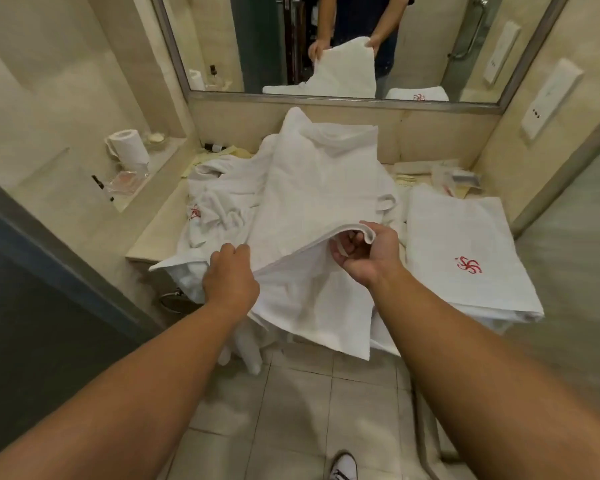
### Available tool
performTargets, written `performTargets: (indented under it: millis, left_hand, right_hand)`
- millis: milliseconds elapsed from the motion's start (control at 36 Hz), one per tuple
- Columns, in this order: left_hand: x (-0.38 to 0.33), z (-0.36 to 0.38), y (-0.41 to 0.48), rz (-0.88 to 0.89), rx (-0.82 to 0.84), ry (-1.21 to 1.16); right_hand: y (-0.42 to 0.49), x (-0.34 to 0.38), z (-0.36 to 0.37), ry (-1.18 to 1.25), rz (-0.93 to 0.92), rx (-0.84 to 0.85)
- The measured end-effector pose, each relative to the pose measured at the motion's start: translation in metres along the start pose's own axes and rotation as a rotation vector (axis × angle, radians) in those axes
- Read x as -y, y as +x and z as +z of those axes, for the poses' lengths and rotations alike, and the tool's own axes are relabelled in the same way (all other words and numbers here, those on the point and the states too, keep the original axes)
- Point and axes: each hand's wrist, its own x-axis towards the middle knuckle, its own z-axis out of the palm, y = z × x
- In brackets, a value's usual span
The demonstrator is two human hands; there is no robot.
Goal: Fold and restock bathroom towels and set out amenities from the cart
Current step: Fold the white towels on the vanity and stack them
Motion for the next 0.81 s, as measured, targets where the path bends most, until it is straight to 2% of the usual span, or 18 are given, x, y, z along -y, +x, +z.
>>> performTargets:
  millis: [111, 250, 417, 500, 556, 611, 722, 806]
  left_hand:
    - [0.009, -0.001, -0.006, -0.052, 0.113, -0.029]
    - [-0.001, -0.014, -0.009, -0.049, 0.108, -0.217]
    - [-0.021, -0.042, -0.004, 0.006, 0.074, -0.273]
    - [-0.031, -0.053, 0.001, 0.061, 0.031, -0.293]
    - [-0.037, -0.059, 0.003, 0.096, 0.01, -0.293]
    - [-0.042, -0.065, 0.002, 0.121, -0.003, -0.286]
    - [-0.047, -0.073, 0.002, 0.143, -0.038, -0.294]
    - [-0.047, -0.079, 0.003, 0.16, -0.07, -0.313]
  right_hand:
    - [0.001, -0.017, -0.019, 0.029, 0.011, -0.013]
    - [-0.007, -0.042, -0.063, -0.004, 0.045, -0.122]
    - [-0.015, -0.093, -0.125, -0.214, 0.225, -0.371]
    - [-0.024, -0.116, -0.131, -0.344, 0.356, -0.42]
    - [-0.031, -0.128, -0.124, -0.282, 0.433, -0.409]
    - [-0.034, -0.136, -0.118, -0.082, 0.458, -0.408]
    - [-0.037, -0.14, -0.102, 0.143, 0.389, -0.393]
    - [-0.035, -0.134, -0.092, 0.201, 0.306, -0.309]
